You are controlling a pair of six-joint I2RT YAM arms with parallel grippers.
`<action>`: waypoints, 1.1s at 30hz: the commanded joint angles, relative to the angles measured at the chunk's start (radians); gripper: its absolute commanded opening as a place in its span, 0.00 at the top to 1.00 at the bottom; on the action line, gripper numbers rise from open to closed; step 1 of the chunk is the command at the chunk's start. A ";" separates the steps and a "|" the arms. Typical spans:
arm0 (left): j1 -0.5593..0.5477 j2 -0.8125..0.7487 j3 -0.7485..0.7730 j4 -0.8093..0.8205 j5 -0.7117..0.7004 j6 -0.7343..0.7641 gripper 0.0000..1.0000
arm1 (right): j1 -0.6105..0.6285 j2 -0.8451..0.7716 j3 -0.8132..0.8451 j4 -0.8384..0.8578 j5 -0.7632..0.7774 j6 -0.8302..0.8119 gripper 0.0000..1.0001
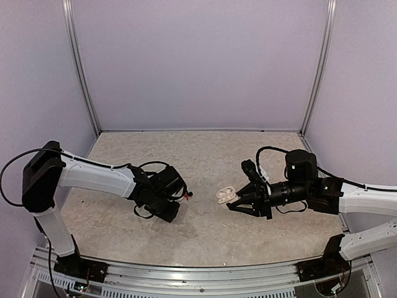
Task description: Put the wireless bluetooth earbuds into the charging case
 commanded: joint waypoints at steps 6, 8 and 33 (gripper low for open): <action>-0.009 0.085 0.085 -0.116 -0.019 0.092 0.62 | 0.002 -0.012 0.010 -0.009 0.002 -0.012 1.00; -0.009 0.100 0.104 -0.131 -0.029 0.106 0.63 | 0.000 -0.011 0.011 -0.008 -0.001 -0.012 1.00; 0.044 0.131 0.169 -0.295 0.063 0.204 0.61 | 0.001 -0.007 0.013 -0.005 -0.004 -0.016 1.00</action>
